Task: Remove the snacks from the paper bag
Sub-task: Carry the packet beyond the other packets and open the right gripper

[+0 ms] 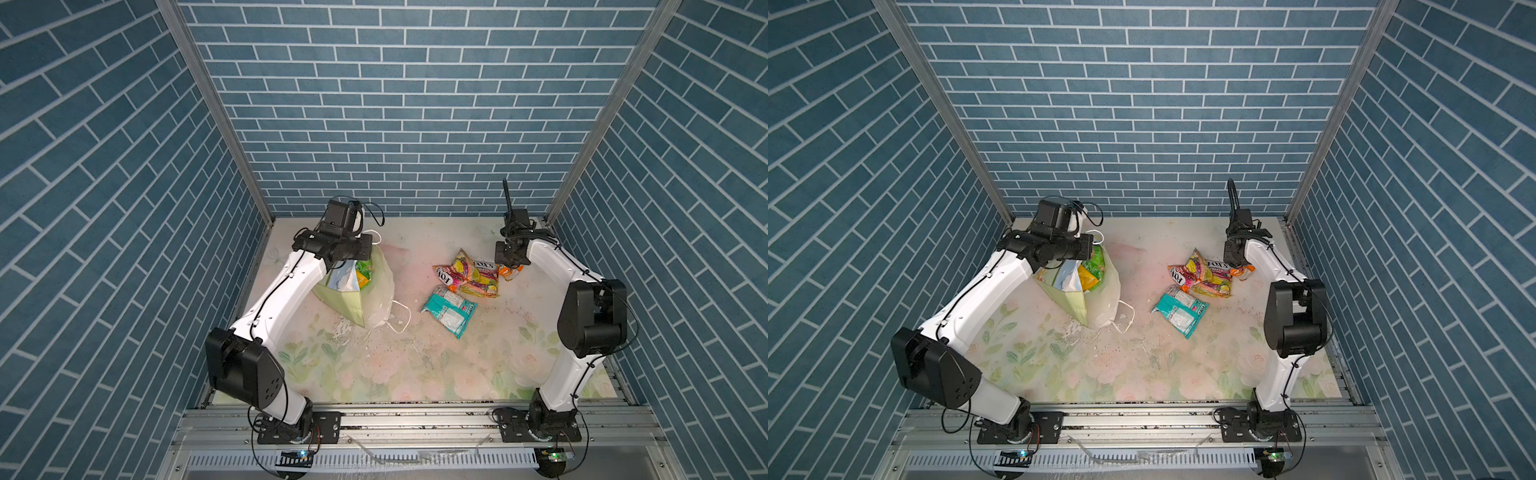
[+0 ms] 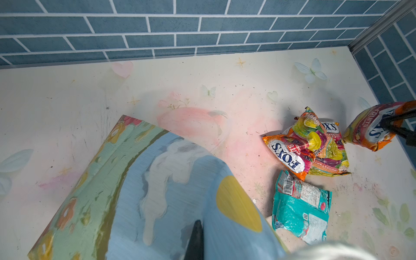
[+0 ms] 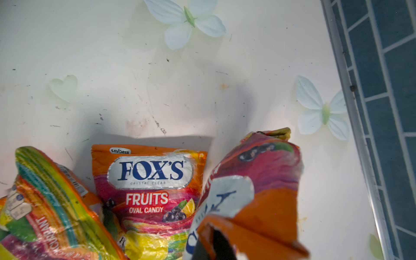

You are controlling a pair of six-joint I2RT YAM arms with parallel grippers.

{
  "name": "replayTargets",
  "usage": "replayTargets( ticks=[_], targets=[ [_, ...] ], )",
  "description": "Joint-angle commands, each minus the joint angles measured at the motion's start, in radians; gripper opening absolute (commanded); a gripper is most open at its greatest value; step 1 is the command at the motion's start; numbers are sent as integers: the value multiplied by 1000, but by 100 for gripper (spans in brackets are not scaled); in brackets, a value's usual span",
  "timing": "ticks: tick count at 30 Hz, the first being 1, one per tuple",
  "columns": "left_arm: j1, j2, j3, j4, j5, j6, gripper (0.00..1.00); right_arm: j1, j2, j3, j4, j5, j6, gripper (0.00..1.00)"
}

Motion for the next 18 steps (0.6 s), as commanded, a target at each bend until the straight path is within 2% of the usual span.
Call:
replayTargets(
  ticks=[1, 4, 5, 10, 18],
  targets=[
    [0, -22, 21, -6, -4, 3, 0, 1, 25, -6, 8, -71, -3, 20],
    [1, -23, 21, -8, -5, 3, 0, 0, 9, -35, 50, -117, 12, 31],
    [-1, -22, 22, -8, -5, 3, 0, -1, -1, -47, 68, -148, 26, 43],
    [0, -20, 22, -9, -7, 5, 0, 0, -73, -99, 134, -258, 65, 71],
    [0, -18, 21, -8, -1, 3, 0, 23, -251, -214, 226, -351, 134, 72]
  ],
)
